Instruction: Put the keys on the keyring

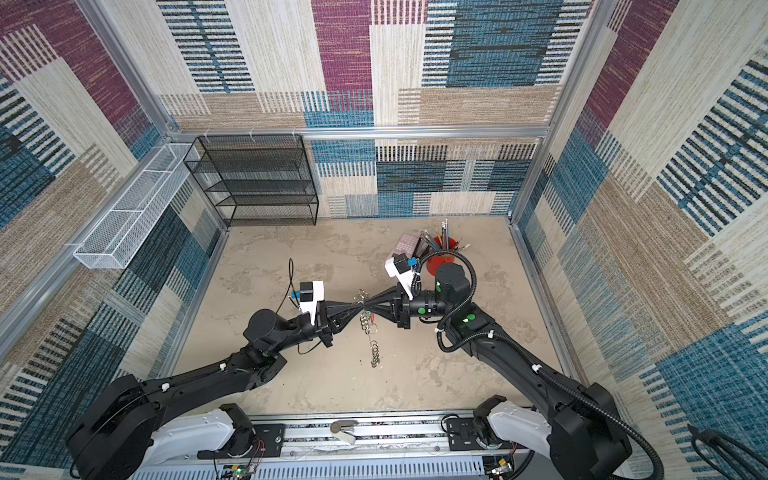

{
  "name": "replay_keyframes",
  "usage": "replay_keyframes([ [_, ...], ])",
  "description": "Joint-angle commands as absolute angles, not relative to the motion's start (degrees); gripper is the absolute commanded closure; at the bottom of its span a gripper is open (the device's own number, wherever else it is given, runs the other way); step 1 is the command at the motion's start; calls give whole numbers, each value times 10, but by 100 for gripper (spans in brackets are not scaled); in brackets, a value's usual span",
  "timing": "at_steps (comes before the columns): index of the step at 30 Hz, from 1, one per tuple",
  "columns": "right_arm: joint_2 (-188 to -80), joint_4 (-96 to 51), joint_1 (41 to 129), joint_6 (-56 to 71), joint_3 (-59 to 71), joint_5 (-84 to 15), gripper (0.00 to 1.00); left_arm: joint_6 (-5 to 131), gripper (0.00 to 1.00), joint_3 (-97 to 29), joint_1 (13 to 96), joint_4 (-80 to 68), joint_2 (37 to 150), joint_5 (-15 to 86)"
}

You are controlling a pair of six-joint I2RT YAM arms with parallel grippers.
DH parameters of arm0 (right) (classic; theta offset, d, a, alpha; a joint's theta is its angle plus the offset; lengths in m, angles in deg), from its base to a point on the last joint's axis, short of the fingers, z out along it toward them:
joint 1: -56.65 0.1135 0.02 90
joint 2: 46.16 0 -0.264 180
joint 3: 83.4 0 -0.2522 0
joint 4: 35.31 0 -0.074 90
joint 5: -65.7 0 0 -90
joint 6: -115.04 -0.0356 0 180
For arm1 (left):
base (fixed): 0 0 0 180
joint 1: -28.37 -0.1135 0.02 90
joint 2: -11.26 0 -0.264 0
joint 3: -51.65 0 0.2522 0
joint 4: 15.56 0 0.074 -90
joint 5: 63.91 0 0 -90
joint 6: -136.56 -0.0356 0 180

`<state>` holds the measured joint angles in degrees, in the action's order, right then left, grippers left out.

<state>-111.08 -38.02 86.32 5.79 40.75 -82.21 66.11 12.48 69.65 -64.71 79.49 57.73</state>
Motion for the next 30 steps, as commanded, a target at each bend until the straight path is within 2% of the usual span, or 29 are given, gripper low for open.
replay_keyframes([
  [1,-1115,-401,864,48,409,-834,91,669,100,117,696,-692,796,583],
  [7,-1112,-402,865,48,413,-835,100,674,100,115,692,-691,802,587],
  [15,-1106,-385,864,59,408,-819,100,678,100,111,685,-633,785,587],
  [22,-1107,-331,864,92,386,-767,100,634,90,92,678,-481,731,586],
  [30,-1113,-324,864,99,377,-756,100,598,78,64,663,-344,689,588],
])
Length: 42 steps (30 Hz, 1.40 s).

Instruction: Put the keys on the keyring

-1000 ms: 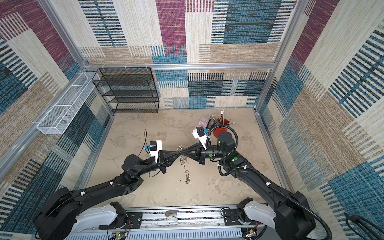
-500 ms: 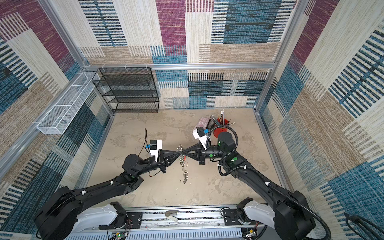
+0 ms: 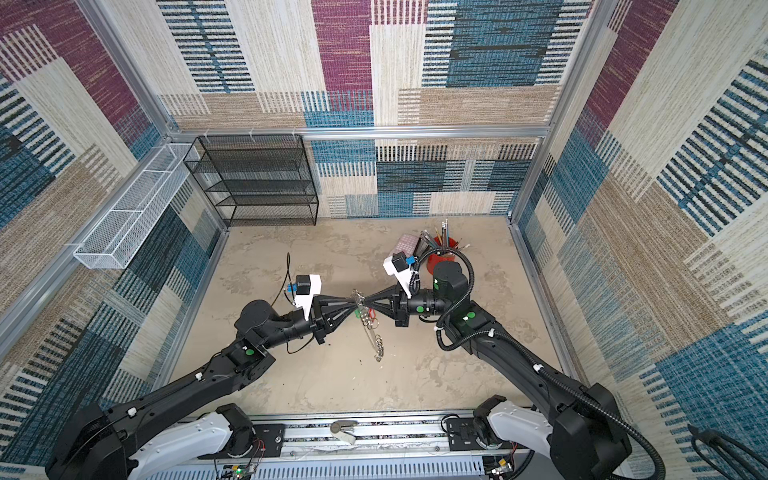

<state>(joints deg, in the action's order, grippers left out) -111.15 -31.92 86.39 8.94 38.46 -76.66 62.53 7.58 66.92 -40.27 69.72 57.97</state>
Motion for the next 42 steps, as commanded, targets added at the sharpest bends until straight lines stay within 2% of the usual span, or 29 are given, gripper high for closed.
replay_keyframes([
  [1,-1114,-317,864,103,374,-751,100,598,76,59,656,-325,682,588],
  [4,-1113,-299,865,117,369,-738,100,587,70,31,626,-244,665,614],
  [7,-1109,-285,864,130,366,-726,100,518,65,-34,595,-94,659,652],
  [10,-1103,-278,864,139,369,-717,100,425,66,-124,573,80,678,683],
  [16,-1095,-274,865,153,374,-709,100,276,65,-282,561,302,767,785],
  [19,-1092,-273,866,160,374,-713,100,220,67,-357,561,382,822,806],
  [24,-1087,-281,866,163,375,-721,100,139,64,-428,571,450,866,808],
  [31,-1085,-289,868,163,377,-733,100,47,64,-529,616,553,943,724],
  [42,-1073,-295,873,161,387,-738,100,15,68,-608,640,606,1019,668],
])
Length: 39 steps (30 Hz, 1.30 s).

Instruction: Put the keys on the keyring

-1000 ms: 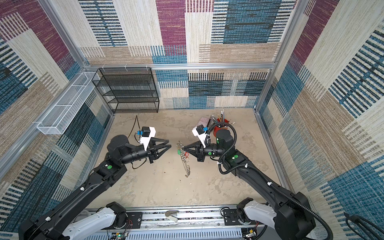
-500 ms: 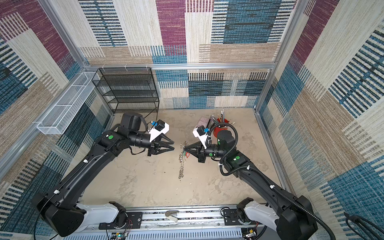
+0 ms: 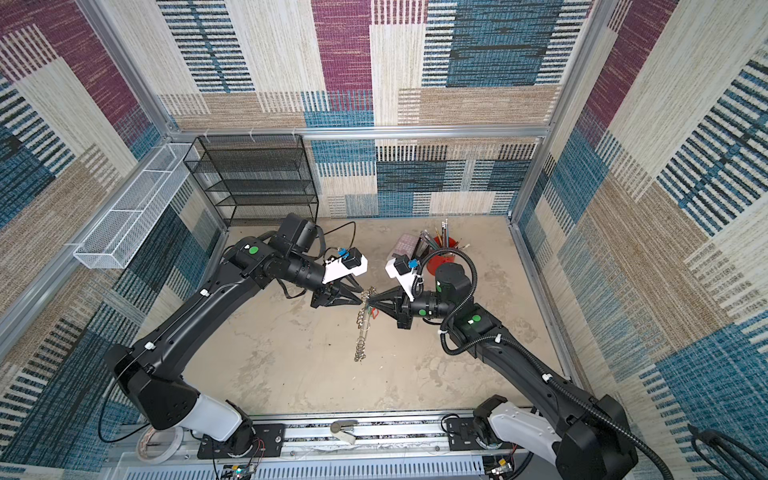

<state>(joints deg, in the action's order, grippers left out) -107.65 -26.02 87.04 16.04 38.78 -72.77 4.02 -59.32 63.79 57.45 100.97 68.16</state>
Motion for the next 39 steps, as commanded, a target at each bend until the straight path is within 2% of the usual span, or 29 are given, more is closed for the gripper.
replay_keyframes([
  [1,-1072,-295,873,161,388,-737,100,13,68,-612,641,610,1023,668],
  [12,-1072,-296,876,163,389,-734,100,9,79,-620,655,624,1040,665],
  [19,-1073,-294,877,165,390,-729,100,15,99,-621,657,617,1044,660],
  [25,-1071,-293,876,159,387,-718,100,31,100,-600,657,593,1032,665],
  [26,-1069,-292,877,155,387,-714,95,35,100,-591,657,584,1027,666],
  [29,-1055,-294,869,145,387,-712,71,47,100,-559,657,554,1005,667],
  [31,-1048,-298,859,135,389,-720,62,54,100,-542,657,538,991,672],
  [36,-1035,-311,845,113,398,-740,51,75,100,-499,657,490,957,687],
  [39,-1045,-306,845,110,401,-757,51,87,100,-473,657,464,942,690],
])
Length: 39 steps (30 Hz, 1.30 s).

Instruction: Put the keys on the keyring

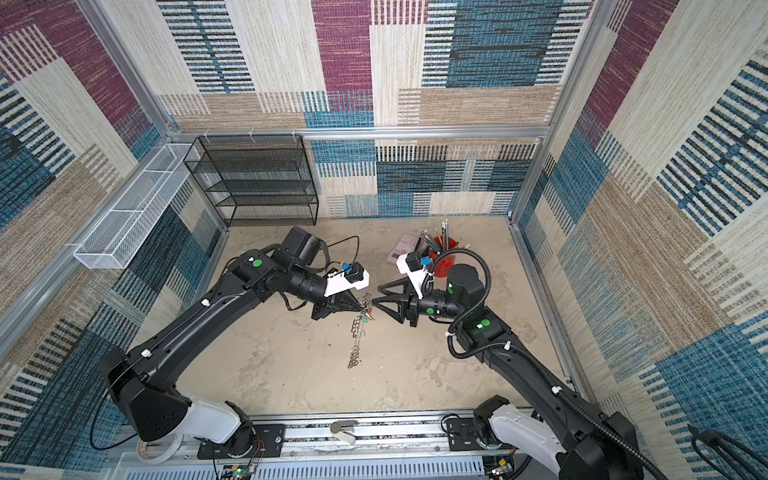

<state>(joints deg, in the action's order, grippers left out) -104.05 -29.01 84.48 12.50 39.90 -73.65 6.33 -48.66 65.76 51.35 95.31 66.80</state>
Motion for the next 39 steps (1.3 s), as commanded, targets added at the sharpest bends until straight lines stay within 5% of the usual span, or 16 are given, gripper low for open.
replay_keyframes([
  [1,-1049,-305,845,110,403,-765,50,90,100,-465,657,456,937,690],
  [10,-1069,-319,852,110,414,-803,53,99,100,-441,657,428,920,696],
  [25,-1077,-304,866,130,420,-783,89,89,100,-450,653,440,934,685],
  [39,-1076,-305,866,126,424,-772,93,90,100,-443,650,435,928,682],
])
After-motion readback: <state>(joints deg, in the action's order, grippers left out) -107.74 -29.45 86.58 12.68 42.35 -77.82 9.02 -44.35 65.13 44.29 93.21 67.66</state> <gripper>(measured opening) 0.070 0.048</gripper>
